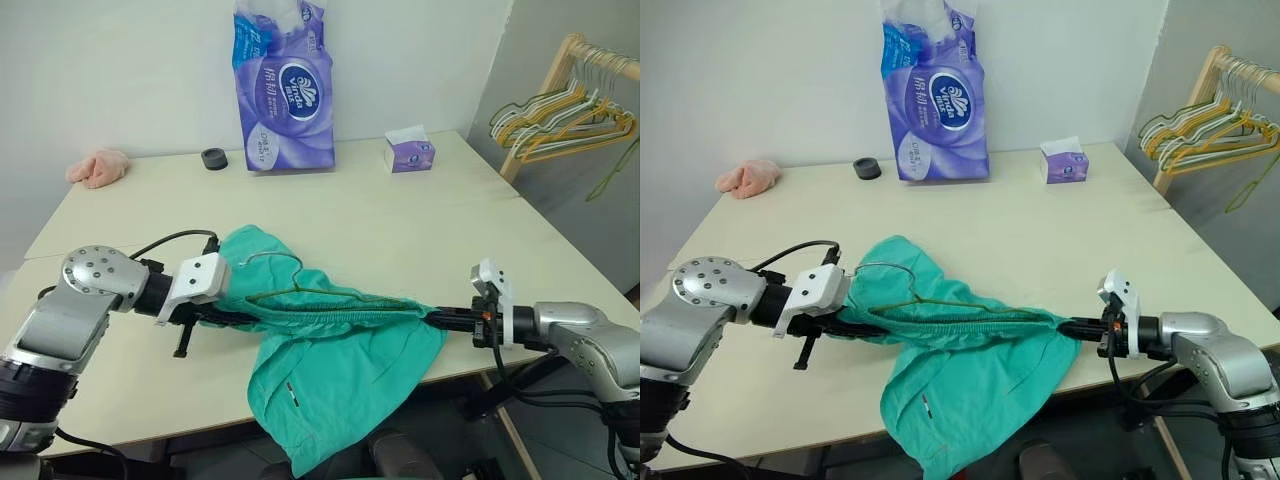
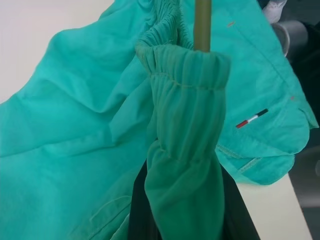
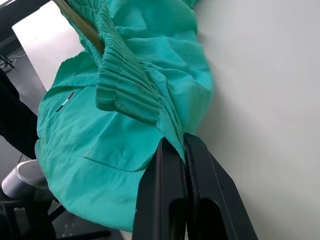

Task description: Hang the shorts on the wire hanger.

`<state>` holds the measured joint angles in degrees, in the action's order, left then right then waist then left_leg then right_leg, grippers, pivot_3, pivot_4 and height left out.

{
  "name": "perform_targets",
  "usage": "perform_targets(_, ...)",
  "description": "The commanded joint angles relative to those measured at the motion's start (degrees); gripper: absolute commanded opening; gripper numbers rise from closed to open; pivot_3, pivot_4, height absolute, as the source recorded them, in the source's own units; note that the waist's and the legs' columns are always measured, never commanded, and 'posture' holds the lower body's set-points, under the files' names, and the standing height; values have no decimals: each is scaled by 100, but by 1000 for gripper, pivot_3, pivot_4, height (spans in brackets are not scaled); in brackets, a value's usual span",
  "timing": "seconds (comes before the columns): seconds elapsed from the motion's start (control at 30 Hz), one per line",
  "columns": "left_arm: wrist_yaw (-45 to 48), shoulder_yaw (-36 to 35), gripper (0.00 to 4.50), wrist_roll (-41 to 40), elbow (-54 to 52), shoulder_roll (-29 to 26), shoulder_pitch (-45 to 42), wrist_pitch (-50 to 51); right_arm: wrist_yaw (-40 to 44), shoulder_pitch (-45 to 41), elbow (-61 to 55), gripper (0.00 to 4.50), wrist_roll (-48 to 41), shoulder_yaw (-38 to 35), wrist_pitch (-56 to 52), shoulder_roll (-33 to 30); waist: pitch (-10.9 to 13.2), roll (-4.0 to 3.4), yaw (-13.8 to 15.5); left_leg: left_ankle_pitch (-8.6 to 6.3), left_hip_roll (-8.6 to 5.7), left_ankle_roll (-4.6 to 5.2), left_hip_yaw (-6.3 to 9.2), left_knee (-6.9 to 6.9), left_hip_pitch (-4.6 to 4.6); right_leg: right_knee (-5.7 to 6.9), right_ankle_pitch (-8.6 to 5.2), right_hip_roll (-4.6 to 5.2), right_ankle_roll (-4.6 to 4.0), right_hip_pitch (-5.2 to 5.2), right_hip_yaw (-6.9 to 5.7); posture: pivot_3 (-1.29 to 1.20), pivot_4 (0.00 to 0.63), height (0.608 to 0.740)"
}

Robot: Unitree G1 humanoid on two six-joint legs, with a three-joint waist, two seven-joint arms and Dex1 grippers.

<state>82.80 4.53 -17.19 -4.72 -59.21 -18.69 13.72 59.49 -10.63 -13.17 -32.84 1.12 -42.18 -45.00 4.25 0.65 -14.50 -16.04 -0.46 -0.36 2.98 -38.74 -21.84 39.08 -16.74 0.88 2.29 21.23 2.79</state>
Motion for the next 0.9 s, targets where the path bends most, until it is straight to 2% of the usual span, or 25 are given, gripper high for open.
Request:
perform_targets(0.03, -86, -10, 0, 267, 136, -93, -101, -170, 78, -139, -233, 45, -14, -244, 74, -245, 2, -2, -2, 0, 0, 0, 0, 0, 0, 0, -1, 0, 1, 1, 0, -323, 42, 740)
perform_targets(0.2, -315, 248, 0, 577, 205, 59, -121, -298, -32, -889, -513, 45, -111, -63, -280, -271, 16, -20, -30, 0, 1, 0, -5, 0, 1, 0, -14, 0, 23, 3, 5, -331, 44, 740)
perform_targets(0.47, -958, 616, 0, 1163, 464, 704, -601, -311, -50, -1913, -876, 45, 181, 883, -644, -132, 19, -23, -17, 0, 1, 0, 5, 0, -12, -1, 1, 1, -1, 9, -4, -337, 45, 740)
perform_targets(0.7, -1146, 641, 0, 1252, 375, 948, -541, -162, -434, -2254, -739, 45, 383, 1075, -875, 168, 20, -23, -45, 0, -1, 0, 4, 0, -11, 1, 2, 5, -2, 11, -2, -335, 44, 740)
perform_targets(0.8, -1131, 663, 0, 1242, 263, 968, -442, -129, -304, -2266, -752, 45, 343, 1158, -951, 172, 20, -24, -56, 0, -1, 0, 5, 0, -11, 2, 2, 5, -2, 11, -2, -332, 43, 740)
perform_targets(0.9, -1121, 676, 0, 1264, 240, 967, -397, -146, -228, -2232, -804, 619, 373, 1178, -924, 138, 20, -24, -66, 0, -1, 0, 5, 0, -11, 1, 2, 6, -2, 11, -3, -333, 42, 740)
